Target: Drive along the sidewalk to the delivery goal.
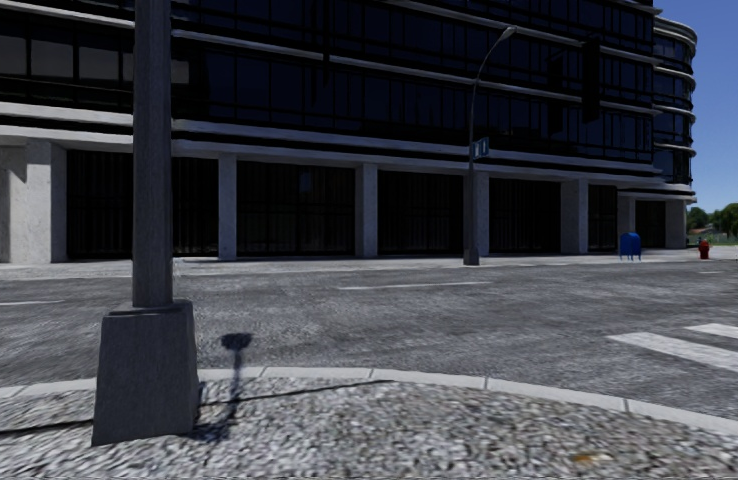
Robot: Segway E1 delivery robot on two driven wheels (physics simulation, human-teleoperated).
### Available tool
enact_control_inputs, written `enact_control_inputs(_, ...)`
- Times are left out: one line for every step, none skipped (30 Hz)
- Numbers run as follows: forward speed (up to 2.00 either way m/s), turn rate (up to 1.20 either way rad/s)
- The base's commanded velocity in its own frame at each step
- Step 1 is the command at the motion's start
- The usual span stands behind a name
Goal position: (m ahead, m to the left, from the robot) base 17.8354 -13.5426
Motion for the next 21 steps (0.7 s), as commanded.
enact_control_inputs(2.00,-1.10)
enact_control_inputs(2.00,-1.20)
enact_control_inputs(2.00,-1.20)
enact_control_inputs(2.00,-1.20)
enact_control_inputs(2.00,-1.20)
enact_control_inputs(2.00,-1.20)
enact_control_inputs(2.00,-1.20)
enact_control_inputs(2.00,-1.20)
enact_control_inputs(2.00,-1.20)
enact_control_inputs(2.00,-1.20)
enact_control_inputs(2.00,-1.20)
enact_control_inputs(2.00,-1.20)
enact_control_inputs(2.00,-1.20)
enact_control_inputs(2.00,-1.20)
enact_control_inputs(2.00,-1.20)
enact_control_inputs(2.00,-1.20)
enact_control_inputs(2.00,-1.20)
enact_control_inputs(2.00,-1.20)
enact_control_inputs(2.00,-1.20)
enact_control_inputs(2.00,-1.20)
enact_control_inputs(2.00,-1.20)
